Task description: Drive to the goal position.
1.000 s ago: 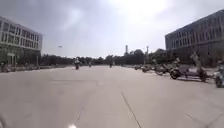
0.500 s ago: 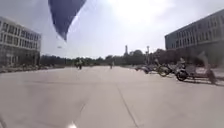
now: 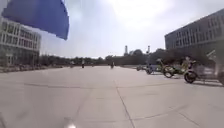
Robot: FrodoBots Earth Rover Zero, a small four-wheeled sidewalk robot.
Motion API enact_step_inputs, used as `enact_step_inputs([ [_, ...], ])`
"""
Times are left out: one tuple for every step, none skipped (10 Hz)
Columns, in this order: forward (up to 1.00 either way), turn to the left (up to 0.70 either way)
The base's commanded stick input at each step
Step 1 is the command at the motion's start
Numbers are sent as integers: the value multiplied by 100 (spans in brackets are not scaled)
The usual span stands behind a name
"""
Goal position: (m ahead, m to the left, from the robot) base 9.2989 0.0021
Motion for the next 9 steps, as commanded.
enact_step_inputs([
  [100, 0],
  [100, 0],
  [100, 0],
  [100, 0],
  [100, 0],
  [100, 0],
  [100, 0],
  [100, 0],
  [100, 0],
])
